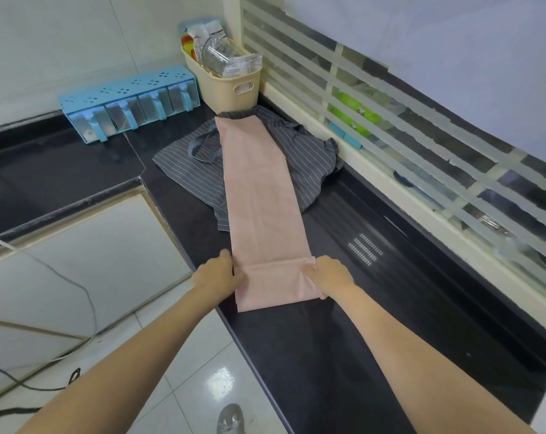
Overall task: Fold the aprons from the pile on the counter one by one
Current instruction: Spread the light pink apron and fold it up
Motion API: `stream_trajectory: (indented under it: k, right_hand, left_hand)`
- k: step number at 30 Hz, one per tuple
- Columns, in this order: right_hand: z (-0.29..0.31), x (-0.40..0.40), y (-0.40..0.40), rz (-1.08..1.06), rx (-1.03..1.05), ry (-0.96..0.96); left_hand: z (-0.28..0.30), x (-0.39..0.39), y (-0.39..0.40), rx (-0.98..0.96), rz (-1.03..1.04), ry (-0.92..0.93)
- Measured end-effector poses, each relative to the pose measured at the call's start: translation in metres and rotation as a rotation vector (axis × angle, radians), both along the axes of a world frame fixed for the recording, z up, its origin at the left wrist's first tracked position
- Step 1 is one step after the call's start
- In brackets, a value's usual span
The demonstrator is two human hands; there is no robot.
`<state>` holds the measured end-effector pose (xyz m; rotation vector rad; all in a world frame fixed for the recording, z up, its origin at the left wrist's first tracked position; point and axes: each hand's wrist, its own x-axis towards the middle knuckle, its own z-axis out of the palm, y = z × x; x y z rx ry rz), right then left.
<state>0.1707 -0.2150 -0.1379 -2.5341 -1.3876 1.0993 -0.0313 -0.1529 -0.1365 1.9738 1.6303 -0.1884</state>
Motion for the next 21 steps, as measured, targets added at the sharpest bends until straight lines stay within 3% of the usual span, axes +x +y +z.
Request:
stream_trajectory:
  k: [2,4,7,9,12,14,17,21]
  right_hand:
    - [-0.003,-0.002,0.002,-0.005,-0.007,-0.038]
    - [-0.006,-0.004,0.003,-0.009,-0.002,-0.070]
    - [-0.009,-0.008,0.002,-0.057,0.016,-0.092]
    - [-0.005,-0.012,-0.001,-0.035,0.077,-0.195]
    - [-0.004,-0.014,-0.010,0.287,0.333,-0.415]
    - [-0.008,-0.014,-0.016,0.532,0.408,-0.342]
    - [-0.008,-0.007,-0.018,0.617,0.285,-0.151]
    - [0.000,0.005,-0.012,0.737,0.157,-0.177]
  left_hand:
    - [-0.004,0.003,0.000,0.192,-0.192,-0.054]
    - [-0.008,0.003,-0.004,0.157,-0.453,-0.121]
    - [-0.014,0.001,-0.010,0.169,-0.719,0.038]
    - [-0.015,0.002,-0.012,0.212,-0.762,0.113]
    - [-0.012,0.006,-0.010,0.240,-0.796,0.175]
    - [-0.008,0.010,-0.004,0.210,-0.811,0.214]
    - [-0.004,0.011,0.001,0.168,-0.833,0.241]
    - [-0.011,0.001,0.006,0.153,-0.855,0.183]
